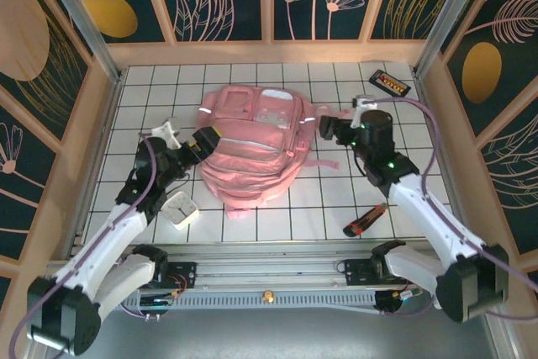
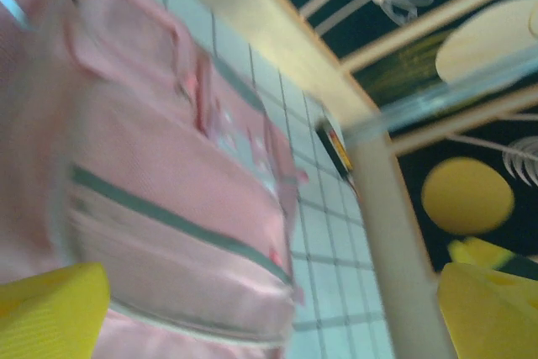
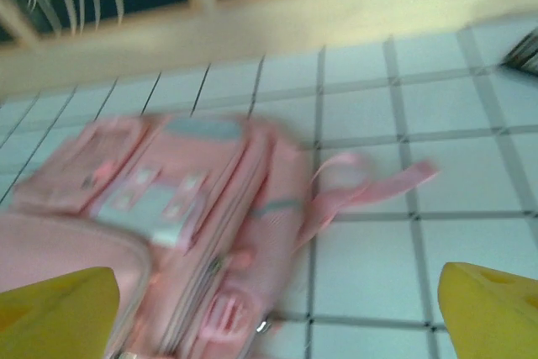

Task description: Pack books, pencil case, and school supplies into a backpack

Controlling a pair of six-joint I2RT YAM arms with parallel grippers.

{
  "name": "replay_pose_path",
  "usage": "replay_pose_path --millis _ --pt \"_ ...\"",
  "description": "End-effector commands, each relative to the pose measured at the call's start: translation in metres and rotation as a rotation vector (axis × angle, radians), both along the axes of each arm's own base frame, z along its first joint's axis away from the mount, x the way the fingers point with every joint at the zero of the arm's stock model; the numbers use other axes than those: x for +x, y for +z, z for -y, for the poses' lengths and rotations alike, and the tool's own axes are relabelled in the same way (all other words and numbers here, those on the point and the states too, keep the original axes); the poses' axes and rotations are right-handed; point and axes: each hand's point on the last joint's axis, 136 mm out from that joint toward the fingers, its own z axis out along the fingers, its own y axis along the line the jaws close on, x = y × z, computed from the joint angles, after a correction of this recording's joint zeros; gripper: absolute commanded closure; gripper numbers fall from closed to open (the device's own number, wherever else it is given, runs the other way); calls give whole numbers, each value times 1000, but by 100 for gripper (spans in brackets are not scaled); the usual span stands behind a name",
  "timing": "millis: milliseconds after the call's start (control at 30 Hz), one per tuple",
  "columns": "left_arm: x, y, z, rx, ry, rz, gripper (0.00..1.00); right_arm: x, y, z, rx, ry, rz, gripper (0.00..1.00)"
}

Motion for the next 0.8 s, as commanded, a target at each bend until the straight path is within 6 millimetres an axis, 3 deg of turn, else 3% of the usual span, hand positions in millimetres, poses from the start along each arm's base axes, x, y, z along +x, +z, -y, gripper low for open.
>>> replay_pose_path --millis 0,133,233,433,500,633,767 --pt "4 -18 -56 248 250 36 1 7 -4 36 -126 -121 108 1" --pt "13 -15 -85 394 386 39 1 22 -25 96 -149 -256 116 1" --pt "21 -13 -109 498 491 56 1 33 -53 123 -73 -291 121 1" --pt "29 -24 -160 638 631 95 1 41 -95 127 -170 -251 189 1" --pt "29 -29 -175 665 667 124 1 43 -108 130 -112 -248 178 2" --pt "25 -34 -187 755 696 230 1 24 -111 127 -89 -260 287 1" --pt "23 -55 -190 779 705 262 1 15 -116 123 -102 -251 324 2"
